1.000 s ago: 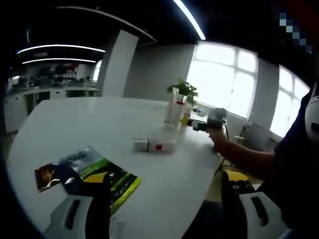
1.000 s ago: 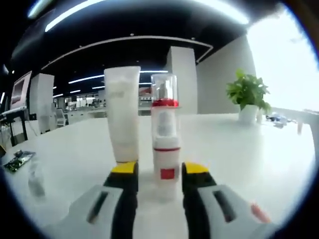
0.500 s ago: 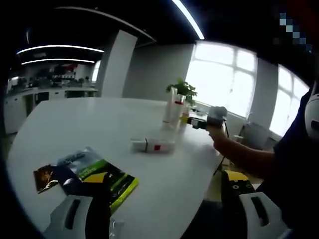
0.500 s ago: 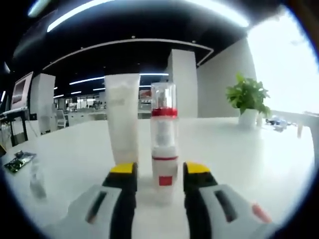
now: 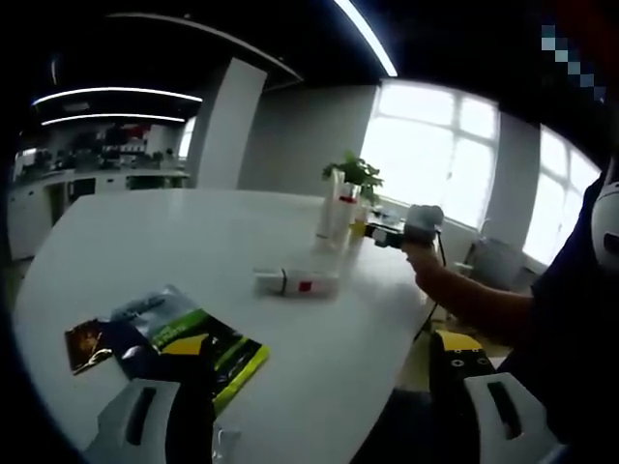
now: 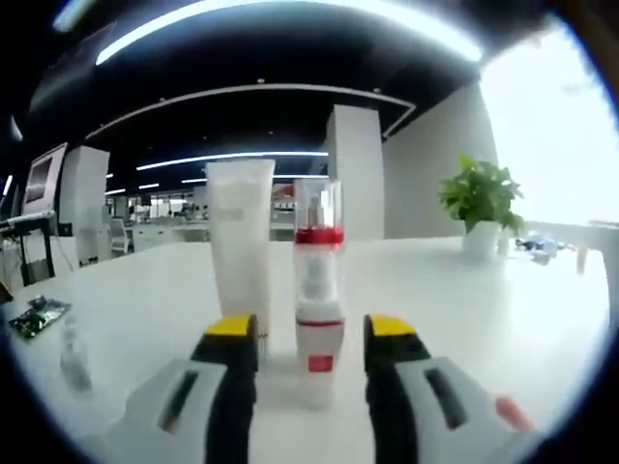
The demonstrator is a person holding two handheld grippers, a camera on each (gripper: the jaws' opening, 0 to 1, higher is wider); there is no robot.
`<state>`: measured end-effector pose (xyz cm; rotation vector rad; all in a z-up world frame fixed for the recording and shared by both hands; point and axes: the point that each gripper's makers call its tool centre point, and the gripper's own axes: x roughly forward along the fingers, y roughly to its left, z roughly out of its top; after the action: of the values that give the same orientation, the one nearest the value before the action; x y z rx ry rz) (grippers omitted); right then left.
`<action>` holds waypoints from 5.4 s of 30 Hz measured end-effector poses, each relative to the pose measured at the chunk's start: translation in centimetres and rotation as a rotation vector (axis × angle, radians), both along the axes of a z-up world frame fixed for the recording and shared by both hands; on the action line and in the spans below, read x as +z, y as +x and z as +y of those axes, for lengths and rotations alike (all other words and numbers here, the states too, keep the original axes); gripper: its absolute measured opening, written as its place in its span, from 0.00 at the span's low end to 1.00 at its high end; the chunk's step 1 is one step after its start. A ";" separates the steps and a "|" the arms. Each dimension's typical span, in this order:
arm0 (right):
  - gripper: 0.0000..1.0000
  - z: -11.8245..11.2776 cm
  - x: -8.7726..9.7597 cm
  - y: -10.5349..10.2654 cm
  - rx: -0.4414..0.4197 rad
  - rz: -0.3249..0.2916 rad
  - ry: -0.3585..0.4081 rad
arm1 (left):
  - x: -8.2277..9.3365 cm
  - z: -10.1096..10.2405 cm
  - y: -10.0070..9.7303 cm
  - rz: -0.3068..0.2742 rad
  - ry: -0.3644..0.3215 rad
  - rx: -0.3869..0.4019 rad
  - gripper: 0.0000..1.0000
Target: Arrange the skincare products in the storage area until every visible bottle or jar stands upright without overlapping.
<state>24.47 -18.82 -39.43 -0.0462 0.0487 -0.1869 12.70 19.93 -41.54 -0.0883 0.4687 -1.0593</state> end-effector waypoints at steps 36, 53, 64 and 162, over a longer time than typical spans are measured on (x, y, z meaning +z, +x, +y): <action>1.00 0.3 2.9 0.8 0.025 -0.094 -0.034 | -0.1 0.0 0.1 0.000 -0.013 0.006 0.94; 1.00 0.0 5.7 0.2 0.058 -0.093 -0.084 | 0.2 0.3 -0.2 -0.010 -0.021 0.022 0.94; 0.99 0.7 6.9 0.2 0.095 -0.070 -0.152 | 0.0 0.4 -0.3 -0.012 -0.023 0.027 0.94; 0.88 23.8 6.6 2.8 0.717 0.136 -0.444 | -0.4 2.4 -0.4 -0.011 -0.051 0.088 0.94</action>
<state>27.23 4.99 -32.85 -0.5112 0.1221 0.5271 12.32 22.35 -41.97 -0.1474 0.4242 -0.9853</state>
